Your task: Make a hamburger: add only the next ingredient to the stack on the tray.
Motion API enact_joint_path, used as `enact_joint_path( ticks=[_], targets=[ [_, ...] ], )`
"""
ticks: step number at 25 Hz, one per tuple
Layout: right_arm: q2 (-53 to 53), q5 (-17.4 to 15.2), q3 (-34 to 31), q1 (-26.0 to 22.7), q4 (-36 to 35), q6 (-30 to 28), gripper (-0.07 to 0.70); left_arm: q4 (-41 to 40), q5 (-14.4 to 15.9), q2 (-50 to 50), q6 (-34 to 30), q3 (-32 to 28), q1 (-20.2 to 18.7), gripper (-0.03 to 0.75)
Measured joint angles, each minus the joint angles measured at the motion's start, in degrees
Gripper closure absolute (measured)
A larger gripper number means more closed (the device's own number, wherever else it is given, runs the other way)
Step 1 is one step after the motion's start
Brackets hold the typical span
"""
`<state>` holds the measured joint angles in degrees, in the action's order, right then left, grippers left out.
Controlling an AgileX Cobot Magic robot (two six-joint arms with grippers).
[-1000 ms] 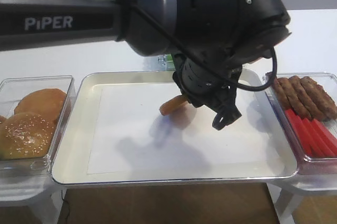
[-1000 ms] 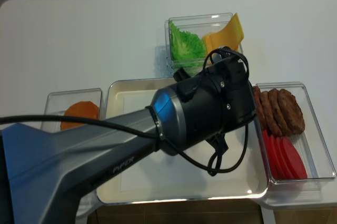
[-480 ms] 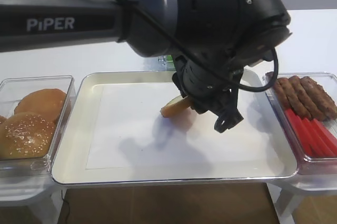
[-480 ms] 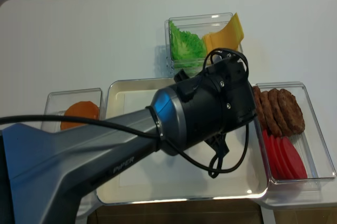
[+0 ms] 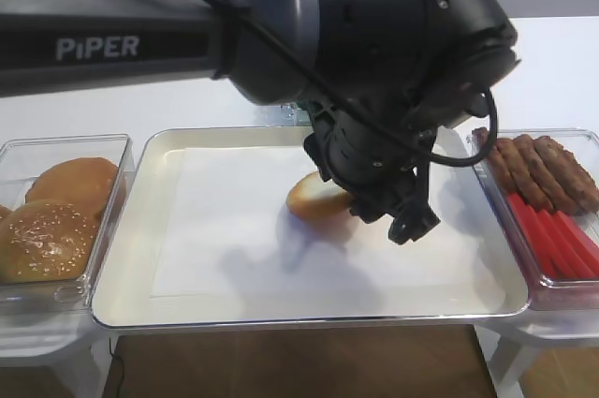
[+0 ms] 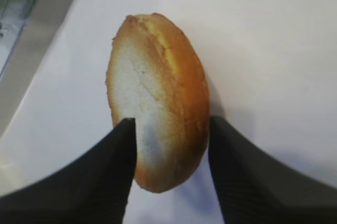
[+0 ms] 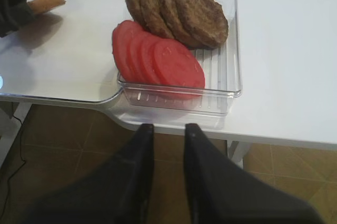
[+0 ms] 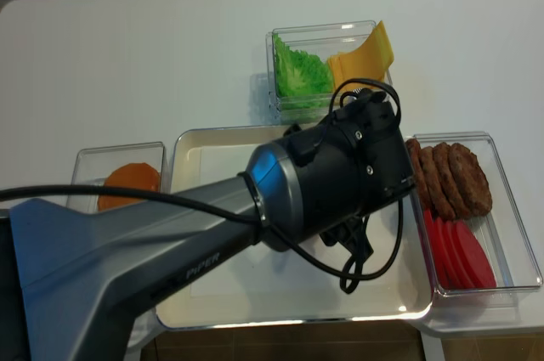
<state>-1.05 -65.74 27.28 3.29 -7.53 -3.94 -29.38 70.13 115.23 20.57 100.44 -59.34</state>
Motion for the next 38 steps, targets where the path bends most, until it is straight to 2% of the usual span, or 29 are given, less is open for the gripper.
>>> enact_joint_path(
  ticks=[5,12,16,20,23,32,38],
  targets=[
    [0.0,0.0,0.0,0.0,0.0,0.0,0.479,1.43,0.0,-0.68,-0.52,0.0,0.0,0.364],
    [0.0,0.0,0.0,0.0,0.0,0.0,0.479,3.45,0.1,-4.36,-6.64,0.34,0.1,0.363],
    [0.0,0.0,0.0,0.0,0.0,0.0,0.479,9.87,0.21,-8.5,-11.22,0.34,3.31,0.363],
    [0.0,0.0,0.0,0.0,0.0,0.0,0.479,19.22,0.54,-13.72,-14.58,0.34,11.61,0.363],
    [0.0,0.0,0.0,0.0,0.0,0.0,0.479,22.37,0.88,-17.12,-16.45,0.34,18.75,0.363],
    [0.0,0.0,0.0,0.0,0.0,0.0,0.479,34.17,1.47,-24.07,-21.95,-0.8,43.11,0.363],
    [0.0,0.0,0.0,0.0,0.0,0.0,0.479,33.23,1.55,-31.63,-22.22,-7.77,53.85,0.363]
  ],
)
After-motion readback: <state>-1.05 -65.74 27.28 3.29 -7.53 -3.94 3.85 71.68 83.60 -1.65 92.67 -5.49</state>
